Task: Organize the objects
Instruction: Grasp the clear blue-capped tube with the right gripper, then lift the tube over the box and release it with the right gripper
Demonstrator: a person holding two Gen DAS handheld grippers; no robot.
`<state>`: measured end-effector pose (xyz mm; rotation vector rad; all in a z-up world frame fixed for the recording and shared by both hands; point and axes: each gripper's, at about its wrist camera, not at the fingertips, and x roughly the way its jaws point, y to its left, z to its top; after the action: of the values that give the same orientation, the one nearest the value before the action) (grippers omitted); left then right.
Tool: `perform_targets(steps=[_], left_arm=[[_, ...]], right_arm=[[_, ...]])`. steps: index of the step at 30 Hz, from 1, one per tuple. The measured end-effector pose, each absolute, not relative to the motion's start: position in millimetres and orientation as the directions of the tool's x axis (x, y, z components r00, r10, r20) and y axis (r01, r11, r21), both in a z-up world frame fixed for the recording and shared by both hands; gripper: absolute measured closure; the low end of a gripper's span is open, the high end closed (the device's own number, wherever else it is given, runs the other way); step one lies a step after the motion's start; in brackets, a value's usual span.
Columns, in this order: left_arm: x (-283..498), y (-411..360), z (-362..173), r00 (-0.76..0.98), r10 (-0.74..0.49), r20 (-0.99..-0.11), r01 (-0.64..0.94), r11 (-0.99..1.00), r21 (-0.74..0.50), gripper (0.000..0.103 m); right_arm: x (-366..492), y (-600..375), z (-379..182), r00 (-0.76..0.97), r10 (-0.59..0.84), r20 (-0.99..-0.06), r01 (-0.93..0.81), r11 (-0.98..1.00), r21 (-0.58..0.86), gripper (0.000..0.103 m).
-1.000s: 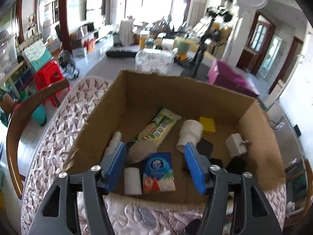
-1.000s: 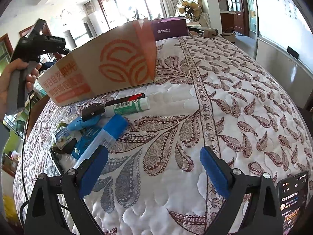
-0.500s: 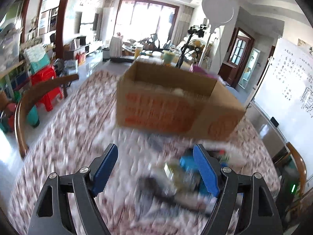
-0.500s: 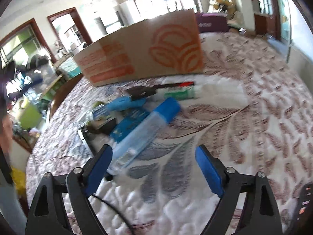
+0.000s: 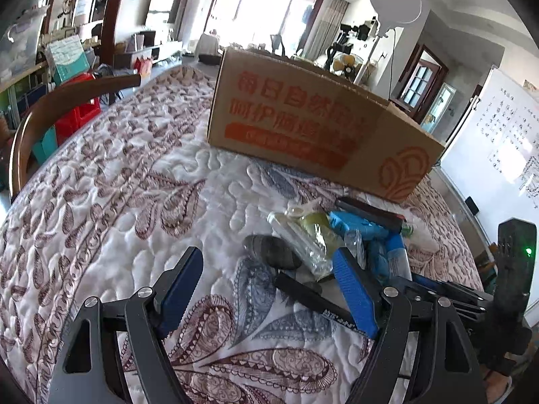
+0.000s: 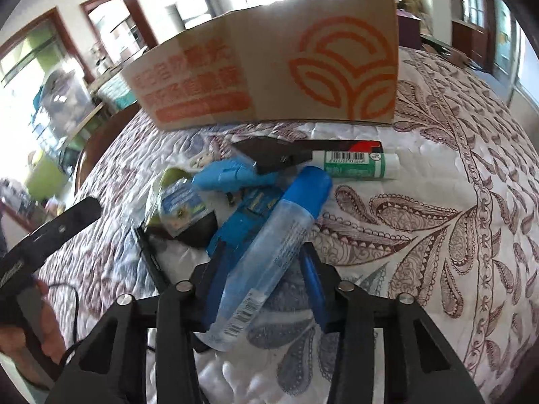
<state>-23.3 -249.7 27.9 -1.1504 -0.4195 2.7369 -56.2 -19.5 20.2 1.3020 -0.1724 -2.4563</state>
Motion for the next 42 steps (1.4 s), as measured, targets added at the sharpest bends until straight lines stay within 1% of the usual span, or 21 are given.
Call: perform_targets(steps=[2, 6, 12, 14, 16, 18, 19, 21, 24, 26, 28, 31, 35, 38, 40, 42], left_arm=[[-21.8, -250.6, 29.5, -0.692, 0.261, -0.673, -0.033, -0.943, -0.332, 0.023], [-16.8, -247.2, 35.0, -0.695, 0.299, -0.653, -0.066, -0.932, -0.357, 0.023], [-15.8, -244.5, 32.5, -0.684, 0.297, -0.666, -0.062, -0.933, -0.353, 0.023], [-16.1, -246.8, 31.1, -0.680, 0.299, -0.669, -0.053, -0.931, -0.362, 0.023], [-15.9, -250.2, 31.6, -0.678, 0.309, -0.667, -0.046, -0.924, -0.380, 0.023], [-14.6, -252.8, 33.5, -0.677, 0.326, -0.660, -0.047, -0.914, -0.403, 0.023], [-13.9, -253.3, 34.2, -0.676, 0.333, -0.657, -0.049, -0.910, -0.411, 0.023], [-13.0, -254.3, 35.2, -0.676, 0.342, -0.653, -0.050, -0.905, -0.423, 0.023], [-13.4, -255.3, 34.6, -0.674, 0.336, -0.657, -0.041, -0.906, -0.422, 0.023], [-14.4, -255.5, 33.2, -0.672, 0.330, -0.663, -0.033, -0.907, -0.419, 0.023], [-15.6, -255.3, 31.8, -0.669, 0.324, -0.669, -0.026, -0.909, -0.415, 0.023], [-16.1, -255.1, 30.5, -0.667, 0.320, -0.673, -0.021, -0.911, -0.412, 0.023], [-15.9, -254.3, 30.1, -0.668, 0.320, -0.672, -0.025, -0.912, -0.409, 0.023], [-16.1, -254.9, 29.1, -0.664, 0.328, -0.672, -0.024, -0.908, -0.419, 0.023], [-16.4, -256.2, 28.8, -0.662, 0.333, -0.672, -0.022, -0.904, -0.427, 0.023], [-16.8, -257.9, 28.8, -0.661, 0.339, -0.670, -0.020, -0.900, -0.435, 0.023]], right_arm=[[-49.8, -9.6, 18.8, -0.509, -0.358, -0.783, 0.273, -0.930, 0.247, 0.103], [-48.3, 3.8, 17.4, -0.554, -0.211, -0.805, 0.263, -0.962, 0.072, 0.103], [-58.7, -22.8, 17.2, -0.568, -0.135, -0.812, 0.307, -0.950, -0.057, 0.103], [-61.3, -20.7, 20.6, -0.554, -0.167, -0.815, 0.314, -0.949, -0.018, 0.103], [-58.0, -9.4, 32.8, -0.566, -0.232, -0.791, 0.307, -0.950, 0.059, 0.103], [-53.9, 4.0, 55.7, -0.603, -0.282, -0.746, 0.291, -0.949, 0.123, 0.103], [-52.4, 14.5, 74.7, -0.630, -0.317, -0.709, 0.285, -0.943, 0.169, 0.103], [-54.1, 24.3, 101.9, -0.668, -0.350, -0.657, 0.285, -0.935, 0.209, 0.103], [-69.9, 29.9, 146.1, -0.740, -0.328, -0.587, 0.274, -0.944, 0.181, 0.103], [-92.6, 24.5, 170.1, -0.769, -0.301, -0.563, 0.261, -0.953, 0.152, 0.103], [-120.5, 15.3, 183.0, -0.767, -0.292, -0.571, 0.256, -0.956, 0.145, 0.103], [-169.5, -6.9, 187.0, -0.763, -0.212, -0.611, 0.220, -0.973, 0.064, 0.103], [-224.7, -34.1, 170.7, -0.734, -0.098, -0.672, 0.179, -0.982, -0.053, 0.103], [-246.7, -47.3, 152.1, -0.722, -0.015, -0.692, 0.147, -0.980, -0.132, 0.103], [-256.2, -50.1, 140.2, -0.709, 0.008, -0.705, 0.129, -0.981, -0.142, 0.103], [-260.5, -47.3, 132.3, -0.696, 0.001, -0.718, 0.119, -0.986, -0.116, 0.103]])
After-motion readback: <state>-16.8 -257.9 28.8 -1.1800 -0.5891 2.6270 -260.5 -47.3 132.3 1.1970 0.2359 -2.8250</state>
